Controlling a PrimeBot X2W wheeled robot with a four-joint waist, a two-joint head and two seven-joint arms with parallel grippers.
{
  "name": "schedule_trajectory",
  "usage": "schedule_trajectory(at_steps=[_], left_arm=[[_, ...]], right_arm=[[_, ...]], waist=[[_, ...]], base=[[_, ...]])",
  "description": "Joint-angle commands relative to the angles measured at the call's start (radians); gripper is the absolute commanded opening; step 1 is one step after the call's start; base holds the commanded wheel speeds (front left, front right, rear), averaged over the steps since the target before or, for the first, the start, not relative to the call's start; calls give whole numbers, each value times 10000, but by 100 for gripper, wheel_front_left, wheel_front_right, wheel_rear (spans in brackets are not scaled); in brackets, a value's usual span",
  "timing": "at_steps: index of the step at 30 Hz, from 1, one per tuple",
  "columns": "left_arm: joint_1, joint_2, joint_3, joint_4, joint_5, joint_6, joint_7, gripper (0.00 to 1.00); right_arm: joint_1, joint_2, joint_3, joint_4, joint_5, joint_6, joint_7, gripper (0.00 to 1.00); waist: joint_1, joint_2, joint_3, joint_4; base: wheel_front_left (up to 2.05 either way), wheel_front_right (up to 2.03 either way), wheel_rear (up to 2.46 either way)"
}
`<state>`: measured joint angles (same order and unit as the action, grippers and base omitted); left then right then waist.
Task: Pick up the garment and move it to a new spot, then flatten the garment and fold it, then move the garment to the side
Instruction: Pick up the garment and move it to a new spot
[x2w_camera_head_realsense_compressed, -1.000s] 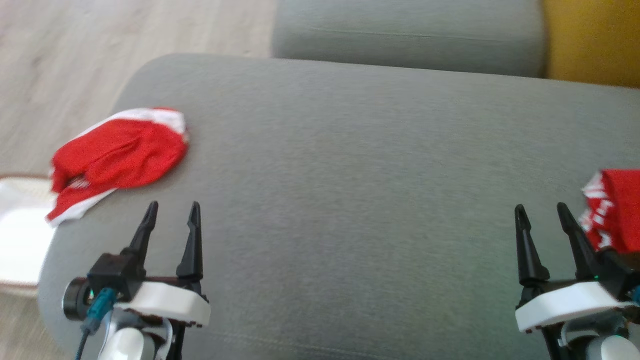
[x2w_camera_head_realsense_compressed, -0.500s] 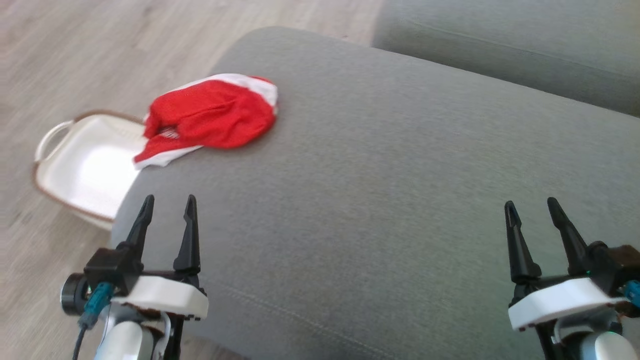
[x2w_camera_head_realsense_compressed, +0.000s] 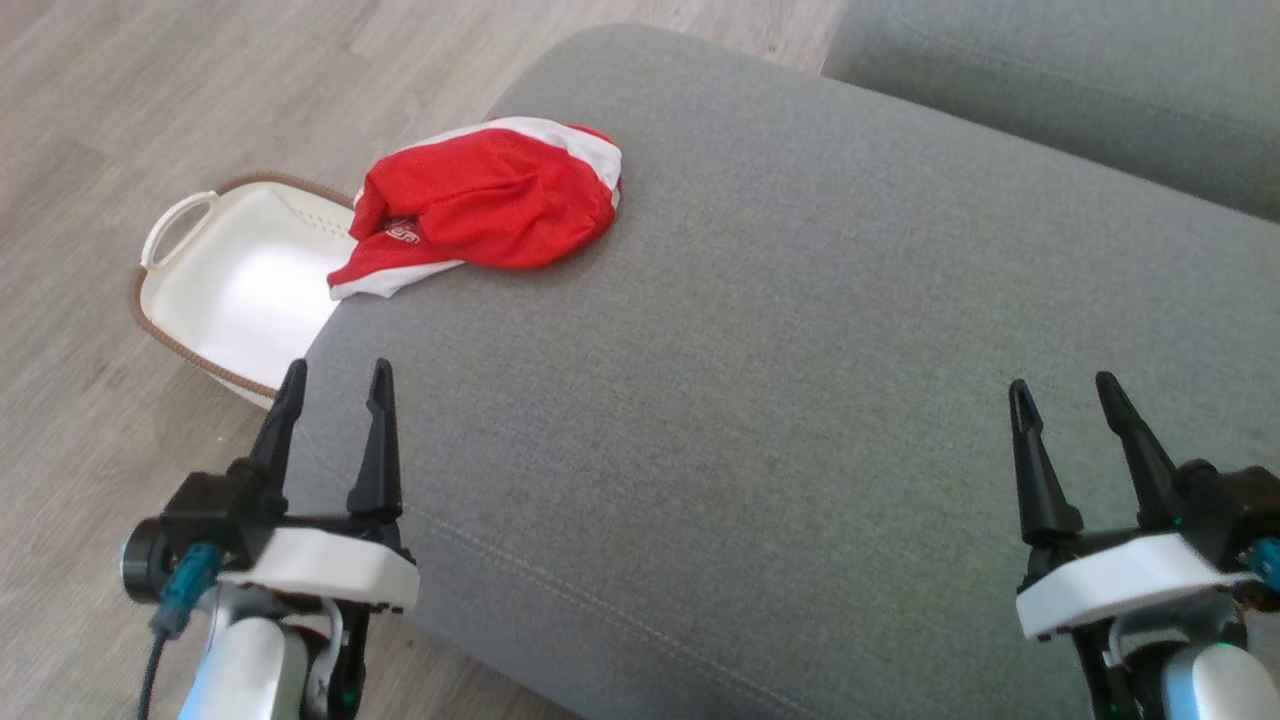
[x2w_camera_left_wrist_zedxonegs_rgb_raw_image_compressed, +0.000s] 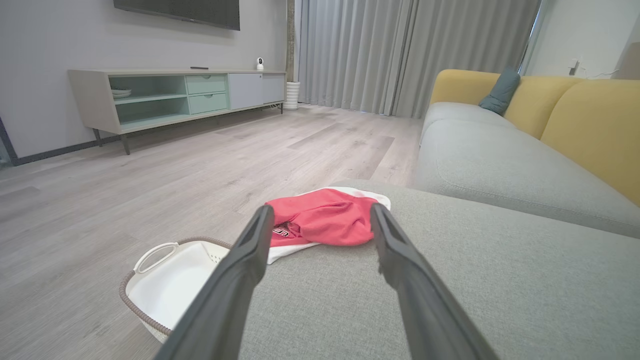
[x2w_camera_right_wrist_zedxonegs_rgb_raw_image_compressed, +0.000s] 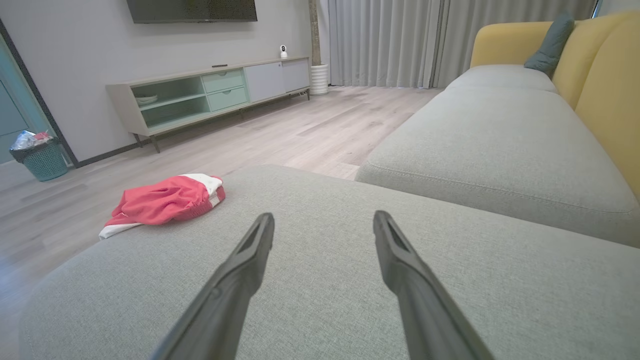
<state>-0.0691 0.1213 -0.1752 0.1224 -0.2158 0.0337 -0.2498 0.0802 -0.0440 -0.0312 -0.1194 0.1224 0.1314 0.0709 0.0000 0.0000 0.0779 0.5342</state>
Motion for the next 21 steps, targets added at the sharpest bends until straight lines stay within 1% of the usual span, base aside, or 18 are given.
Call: schedule_trajectory(at_steps=[1, 4, 8, 13, 17, 18, 21], left_arm=[[-638, 62, 484, -389, 96, -66, -119, 100], [-834, -68, 659, -405, 117, -124, -119, 100], [-1404, -243, 960, -301, 106, -247, -119, 100], [-2680, -415, 1523, 398, -136, -564, -119, 100], [-3997, -379, 1967, 1583, -222, -991, -120, 100], [-4673, -254, 2085, 2416, -218, -1187, -120, 100], [-5635, 1, 2121, 3972, -304, -1419, -120, 100]], right_arm=[[-502, -62, 288, -419, -66, -7, 62, 100], [-645, -62, 393, -534, -184, -7, 198, 100], [-952, -62, 459, -836, -489, -7, 488, 100], [-1482, -62, 637, -1290, -968, -7, 942, 100], [-1942, -62, 768, -1567, -1294, -7, 1250, 100], [-2133, -62, 773, -1658, -1470, -7, 1361, 100], [-2309, -62, 742, -1745, -1621, -7, 1471, 100]], waist=[[0, 0, 95, -30], [0, 0, 388, -151], [0, 0, 1080, -463], [0, 0, 2218, -980], [0, 0, 3068, -1412], [0, 0, 3395, -1588], [0, 0, 3735, -1829]], base=[[0, 0, 0], [0, 0, 0], [0, 0, 0], [0, 0, 0], [0, 0, 0], [0, 0, 0], [0, 0, 0]])
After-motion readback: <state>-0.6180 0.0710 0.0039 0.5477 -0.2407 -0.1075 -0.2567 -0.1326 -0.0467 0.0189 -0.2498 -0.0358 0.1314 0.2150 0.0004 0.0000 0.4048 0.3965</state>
